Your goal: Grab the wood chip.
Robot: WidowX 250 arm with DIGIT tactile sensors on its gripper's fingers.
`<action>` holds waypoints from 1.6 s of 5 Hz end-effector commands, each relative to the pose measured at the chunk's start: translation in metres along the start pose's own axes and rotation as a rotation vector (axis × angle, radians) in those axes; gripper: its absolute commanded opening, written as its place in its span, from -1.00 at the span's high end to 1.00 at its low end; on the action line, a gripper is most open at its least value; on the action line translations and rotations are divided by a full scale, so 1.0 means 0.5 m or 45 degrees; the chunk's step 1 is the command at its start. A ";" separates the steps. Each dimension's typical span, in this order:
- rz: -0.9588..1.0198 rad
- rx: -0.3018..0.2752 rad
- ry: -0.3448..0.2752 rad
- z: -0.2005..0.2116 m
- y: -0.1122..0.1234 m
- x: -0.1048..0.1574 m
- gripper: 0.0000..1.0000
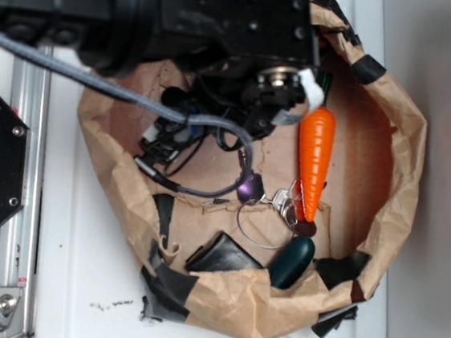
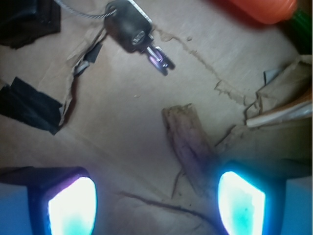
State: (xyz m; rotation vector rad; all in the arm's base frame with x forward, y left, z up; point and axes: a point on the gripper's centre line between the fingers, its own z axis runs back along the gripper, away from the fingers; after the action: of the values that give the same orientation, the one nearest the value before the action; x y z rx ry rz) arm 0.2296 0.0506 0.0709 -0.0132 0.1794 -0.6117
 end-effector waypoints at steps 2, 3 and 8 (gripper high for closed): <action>-0.038 0.039 -0.006 -0.086 0.056 0.035 -1.00; -0.062 0.043 -0.008 -0.103 0.037 0.042 -1.00; 0.022 0.092 -0.044 -0.107 0.014 0.033 1.00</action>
State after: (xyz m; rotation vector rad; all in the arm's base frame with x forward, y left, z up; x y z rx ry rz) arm 0.2359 0.0587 0.0123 0.0327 0.1456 -0.5905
